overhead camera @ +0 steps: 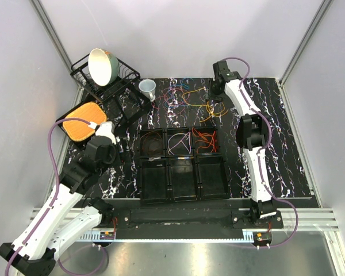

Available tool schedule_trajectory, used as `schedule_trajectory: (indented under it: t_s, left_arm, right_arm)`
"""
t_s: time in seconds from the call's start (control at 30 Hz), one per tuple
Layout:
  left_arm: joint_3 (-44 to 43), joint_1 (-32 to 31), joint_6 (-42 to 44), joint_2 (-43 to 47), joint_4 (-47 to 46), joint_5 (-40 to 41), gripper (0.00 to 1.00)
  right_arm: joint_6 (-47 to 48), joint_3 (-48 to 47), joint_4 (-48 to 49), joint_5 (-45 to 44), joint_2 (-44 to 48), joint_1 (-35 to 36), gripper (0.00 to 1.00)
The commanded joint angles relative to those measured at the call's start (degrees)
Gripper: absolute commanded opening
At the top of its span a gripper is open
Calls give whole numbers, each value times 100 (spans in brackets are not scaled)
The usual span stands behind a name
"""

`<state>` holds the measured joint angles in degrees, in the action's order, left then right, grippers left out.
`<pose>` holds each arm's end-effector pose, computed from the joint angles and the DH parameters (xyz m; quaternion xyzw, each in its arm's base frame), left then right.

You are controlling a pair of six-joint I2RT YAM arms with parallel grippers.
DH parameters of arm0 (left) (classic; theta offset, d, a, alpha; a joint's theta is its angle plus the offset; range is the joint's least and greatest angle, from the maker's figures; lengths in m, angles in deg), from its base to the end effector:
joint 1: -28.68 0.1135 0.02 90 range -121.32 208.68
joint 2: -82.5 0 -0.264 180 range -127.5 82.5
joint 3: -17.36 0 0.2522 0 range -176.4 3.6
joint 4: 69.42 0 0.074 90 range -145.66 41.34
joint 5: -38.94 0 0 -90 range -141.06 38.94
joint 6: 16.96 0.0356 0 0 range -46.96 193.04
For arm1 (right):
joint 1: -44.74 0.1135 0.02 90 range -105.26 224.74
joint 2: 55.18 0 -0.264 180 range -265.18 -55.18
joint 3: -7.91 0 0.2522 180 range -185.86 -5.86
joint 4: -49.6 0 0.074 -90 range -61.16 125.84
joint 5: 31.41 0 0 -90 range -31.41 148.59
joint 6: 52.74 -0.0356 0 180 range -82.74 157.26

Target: Untangle the cables

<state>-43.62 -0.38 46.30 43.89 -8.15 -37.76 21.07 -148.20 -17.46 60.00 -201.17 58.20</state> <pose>0.1189 -0.0567 0.3060 -0.0318 0.8970 -0.1081 0.4275 0.5317 0.1282 0.2136 0.0193 0.9584 0.0842 0.2720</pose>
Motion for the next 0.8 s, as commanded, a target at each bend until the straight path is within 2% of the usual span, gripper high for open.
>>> schedule_trajectory:
  t_s: [0.0,0.33,0.4,0.5,0.6,0.77]
  left_arm:
    - [-103,23,99,82,-242,-38,88]
    - [-103,32,99,29,-259,-47,88]
    - [-103,41,108,29,-251,-38,88]
    - [-103,58,99,20,-251,-47,88]
    - [-94,58,99,3,-251,-47,88]
    - [-103,67,99,-32,-251,-47,88]
  right_arm:
    - [194,-276,100,149,-210,-1,47]
    - [221,-514,162,123,-597,-1,44]
    - [212,-531,171,149,-650,-1,40]
    - [204,-592,179,70,-667,-1,28]
    - [125,-846,188,61,-562,-1,0]
    - [-33,-1786,294,430,235,-1,0]
